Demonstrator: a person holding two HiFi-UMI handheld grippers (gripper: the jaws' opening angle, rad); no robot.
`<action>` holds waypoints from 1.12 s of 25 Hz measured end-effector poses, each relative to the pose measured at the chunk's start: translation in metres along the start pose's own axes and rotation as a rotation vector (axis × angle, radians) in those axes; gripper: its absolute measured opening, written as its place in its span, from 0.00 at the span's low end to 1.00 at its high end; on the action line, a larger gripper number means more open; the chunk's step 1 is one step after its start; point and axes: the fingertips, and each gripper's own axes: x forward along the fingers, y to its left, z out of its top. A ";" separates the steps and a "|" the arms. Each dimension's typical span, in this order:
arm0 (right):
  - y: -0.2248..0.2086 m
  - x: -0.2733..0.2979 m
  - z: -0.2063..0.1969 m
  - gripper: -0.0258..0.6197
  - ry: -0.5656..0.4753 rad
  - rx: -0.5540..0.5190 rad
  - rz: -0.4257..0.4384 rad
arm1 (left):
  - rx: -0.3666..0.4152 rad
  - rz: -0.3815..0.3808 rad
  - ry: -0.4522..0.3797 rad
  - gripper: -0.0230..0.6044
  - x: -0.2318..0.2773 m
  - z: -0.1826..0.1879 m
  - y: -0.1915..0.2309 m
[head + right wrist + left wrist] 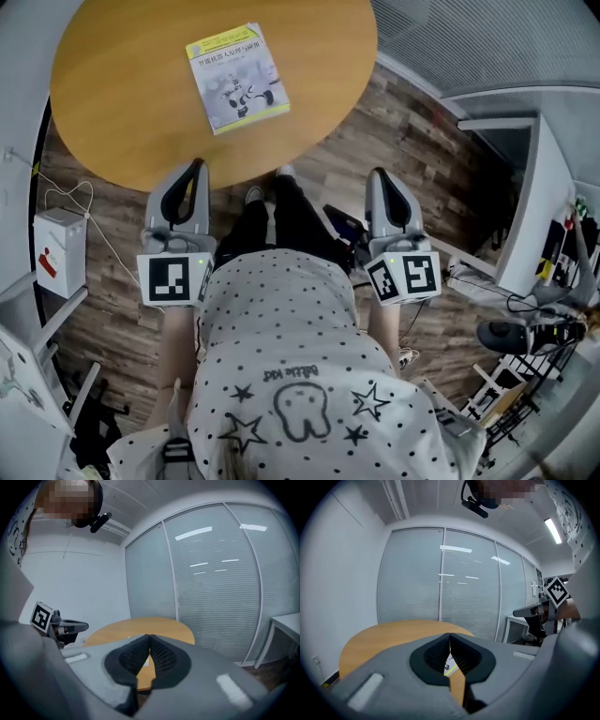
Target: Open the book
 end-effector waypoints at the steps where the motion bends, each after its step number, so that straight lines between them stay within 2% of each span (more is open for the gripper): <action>1: 0.000 0.004 0.001 0.05 0.002 -0.002 0.009 | -0.003 0.011 0.000 0.06 0.000 0.000 0.003; 8: -0.029 0.058 -0.002 0.05 0.041 -0.009 0.082 | -0.030 0.083 0.037 0.06 0.040 -0.011 0.010; 16: -0.020 0.083 0.024 0.05 0.035 -0.039 0.162 | -0.058 0.156 0.013 0.06 0.035 0.008 0.023; 23: -0.068 0.139 0.036 0.05 0.046 -0.045 0.237 | -0.071 0.223 0.014 0.06 0.096 0.019 0.013; 28: -0.083 0.172 0.040 0.05 0.061 -0.054 0.313 | -0.082 0.297 0.023 0.06 0.114 0.022 0.012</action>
